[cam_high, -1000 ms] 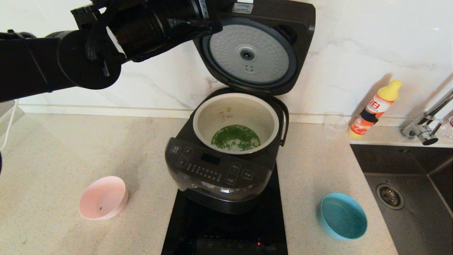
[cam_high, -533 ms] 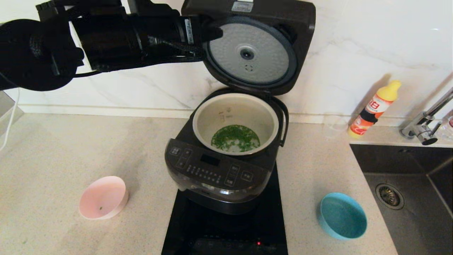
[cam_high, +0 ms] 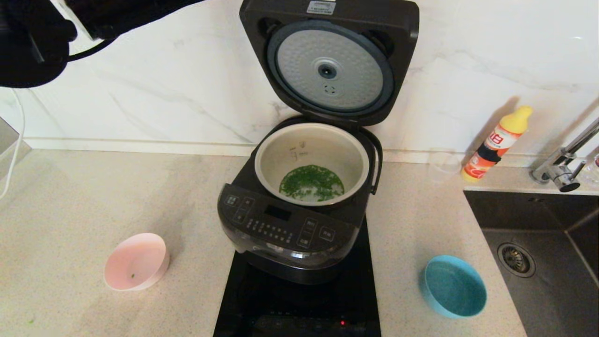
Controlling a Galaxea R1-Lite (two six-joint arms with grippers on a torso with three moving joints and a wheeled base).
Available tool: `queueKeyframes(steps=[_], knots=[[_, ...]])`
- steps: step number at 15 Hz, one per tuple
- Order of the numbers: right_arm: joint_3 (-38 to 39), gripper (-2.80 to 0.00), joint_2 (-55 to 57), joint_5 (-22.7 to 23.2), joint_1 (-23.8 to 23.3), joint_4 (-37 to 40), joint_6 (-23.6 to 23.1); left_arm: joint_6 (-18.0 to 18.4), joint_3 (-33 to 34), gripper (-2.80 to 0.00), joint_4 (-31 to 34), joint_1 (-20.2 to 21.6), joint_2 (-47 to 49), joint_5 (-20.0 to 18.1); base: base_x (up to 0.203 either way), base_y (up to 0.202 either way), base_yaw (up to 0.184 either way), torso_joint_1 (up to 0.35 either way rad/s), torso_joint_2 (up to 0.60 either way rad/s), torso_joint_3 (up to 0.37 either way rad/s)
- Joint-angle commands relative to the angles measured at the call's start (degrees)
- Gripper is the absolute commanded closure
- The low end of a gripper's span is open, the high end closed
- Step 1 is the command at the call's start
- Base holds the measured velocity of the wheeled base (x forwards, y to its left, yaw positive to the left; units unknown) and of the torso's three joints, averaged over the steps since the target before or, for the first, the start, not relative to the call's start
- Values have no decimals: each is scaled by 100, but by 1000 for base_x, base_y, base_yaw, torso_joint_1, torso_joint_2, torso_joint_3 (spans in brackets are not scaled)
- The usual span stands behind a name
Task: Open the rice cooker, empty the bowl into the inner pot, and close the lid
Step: Close the rice cooker
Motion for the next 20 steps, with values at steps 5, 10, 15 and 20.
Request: queueKeyframes(steps=[5,10,15,20], knots=[[2,0,7,1,1,4,4,50,-247,0,-505,-24,1073,-144,0,0,0,0,0,0],[2,0,7,1,1,4,-3,77,-253,0,-544,-16,1084,-142,0,0,0,0,0,0],[2,0,7,1,1,4,-3,98,429,0,98,-16,360,-240,0,0,0,0,0,0],[2,0,7,1,1,4,-3,448,1398,0,665,-16,-185,-407,0,0,0,0,0,0]])
